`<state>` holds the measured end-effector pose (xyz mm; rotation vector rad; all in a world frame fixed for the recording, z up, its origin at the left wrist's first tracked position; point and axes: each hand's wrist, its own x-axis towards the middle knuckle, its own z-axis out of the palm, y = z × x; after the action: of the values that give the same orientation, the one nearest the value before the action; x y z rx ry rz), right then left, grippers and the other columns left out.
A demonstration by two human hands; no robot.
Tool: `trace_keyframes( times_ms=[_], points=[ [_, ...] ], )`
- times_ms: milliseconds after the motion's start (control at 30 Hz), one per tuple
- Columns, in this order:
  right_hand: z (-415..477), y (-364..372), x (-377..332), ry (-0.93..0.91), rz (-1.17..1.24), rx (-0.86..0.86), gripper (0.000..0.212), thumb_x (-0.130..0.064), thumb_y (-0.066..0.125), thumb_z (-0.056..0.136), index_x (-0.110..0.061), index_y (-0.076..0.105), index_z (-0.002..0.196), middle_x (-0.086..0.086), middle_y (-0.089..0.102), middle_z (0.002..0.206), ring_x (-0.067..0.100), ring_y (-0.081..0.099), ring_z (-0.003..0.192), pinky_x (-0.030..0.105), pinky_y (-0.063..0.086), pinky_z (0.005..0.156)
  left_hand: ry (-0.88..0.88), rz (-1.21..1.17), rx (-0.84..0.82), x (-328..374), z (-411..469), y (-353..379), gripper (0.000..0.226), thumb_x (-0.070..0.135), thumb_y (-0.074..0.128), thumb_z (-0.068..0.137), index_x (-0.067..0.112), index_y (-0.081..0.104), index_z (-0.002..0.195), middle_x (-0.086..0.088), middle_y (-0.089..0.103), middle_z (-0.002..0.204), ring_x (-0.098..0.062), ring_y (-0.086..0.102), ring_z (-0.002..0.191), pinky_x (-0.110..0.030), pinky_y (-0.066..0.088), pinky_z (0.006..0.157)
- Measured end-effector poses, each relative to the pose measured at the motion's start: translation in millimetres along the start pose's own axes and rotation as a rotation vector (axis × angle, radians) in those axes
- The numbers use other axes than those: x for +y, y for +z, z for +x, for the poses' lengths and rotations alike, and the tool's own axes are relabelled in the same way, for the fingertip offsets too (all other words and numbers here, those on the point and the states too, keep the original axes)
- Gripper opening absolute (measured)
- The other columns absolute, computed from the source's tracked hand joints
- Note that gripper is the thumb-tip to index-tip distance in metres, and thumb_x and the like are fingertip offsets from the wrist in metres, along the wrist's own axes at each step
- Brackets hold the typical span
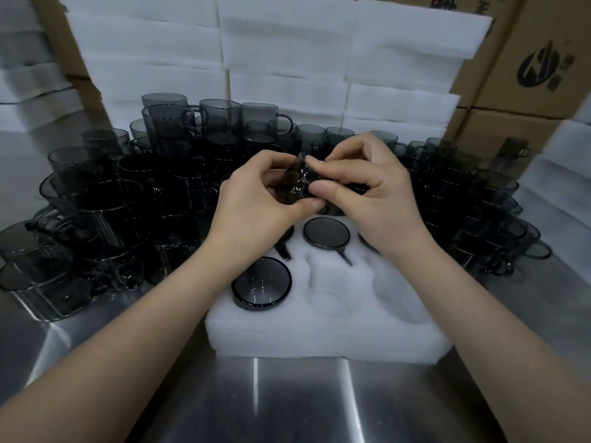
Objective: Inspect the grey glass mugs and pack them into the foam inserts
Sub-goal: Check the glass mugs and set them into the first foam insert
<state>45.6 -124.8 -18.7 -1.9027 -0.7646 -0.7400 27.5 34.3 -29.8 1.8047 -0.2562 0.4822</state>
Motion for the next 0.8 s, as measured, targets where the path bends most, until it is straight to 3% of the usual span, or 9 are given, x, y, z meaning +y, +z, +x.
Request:
trace_keyframes(
  times_ms=[133,267,467,633,700,800],
  points=[
    [0.6,0.6,-1.2,-0.067,-0.137,0.161,0.011,-0.018,0.081,0.075,-0.009,0.078,0.078,0.006,0.055,0.075,0.024,0.054,0.075,0.029,0.040,0.070,-0.009,-0.040,0.032,-0.7,0.2,0.1,0.045,0.034,0.085,0.055,0.034,0.061,0.094,0.009,0.074,0.091,-0.007,0.071,0.086,-0.038,0.057,0.088],
    [-0.6,2.0,0.5,-0.015,-0.274,0.223,0.034,-0.037,0.080,0.073,-0.004,0.073,0.065,0.000,0.055,0.067,0.021,0.054,0.069,0.031,0.041,0.063,0.002,-0.038,0.076,0.7,-0.7,0.1,0.047,0.031,0.086,0.057,0.031,0.062,0.097,0.011,0.073,0.093,-0.004,0.070,0.087,-0.036,0.056,0.088],
    [-0.9,2.1,-3.1,0.149,-0.267,0.082,0.034,-0.050,0.071,0.078,-0.018,0.079,0.086,-0.005,0.069,0.083,0.012,0.064,0.080,0.040,0.051,0.074,0.014,-0.027,0.119,1.0,-1.6,-1.1,0.047,0.017,0.090,0.064,0.025,0.062,0.101,0.011,0.071,0.095,-0.004,0.070,0.085,-0.036,0.057,0.087],
    [0.5,2.6,-1.2,0.265,-0.076,-0.069,0.034,-0.033,0.071,0.085,-0.016,0.072,0.115,-0.008,0.068,0.107,0.013,0.063,0.101,0.031,0.048,0.093,0.033,-0.069,0.089,1.6,-2.7,-2.3,0.045,0.012,0.088,0.066,0.029,0.060,0.097,0.010,0.071,0.095,-0.005,0.070,0.086,-0.031,0.057,0.086],
    [2.5,0.4,0.7,0.317,0.063,-0.130,0.039,-0.028,0.071,0.086,-0.019,0.065,0.123,-0.004,0.063,0.113,0.022,0.062,0.100,0.033,0.049,0.095,0.044,-0.096,0.062,2.1,-3.3,-2.9,0.045,0.011,0.087,0.068,0.030,0.059,0.097,0.009,0.071,0.096,-0.006,0.070,0.089,-0.029,0.056,0.086],
    [4.1,-3.3,3.1,0.385,0.258,-0.225,0.044,-0.032,0.072,0.084,-0.037,0.059,0.125,0.003,0.056,0.118,0.019,0.059,0.089,0.037,0.052,0.091,0.048,-0.155,-0.019,3.1,-4.4,-3.5,0.043,0.008,0.084,0.071,0.026,0.060,0.101,0.011,0.073,0.092,-0.004,0.070,0.091,-0.020,0.054,0.081]
  ],
)
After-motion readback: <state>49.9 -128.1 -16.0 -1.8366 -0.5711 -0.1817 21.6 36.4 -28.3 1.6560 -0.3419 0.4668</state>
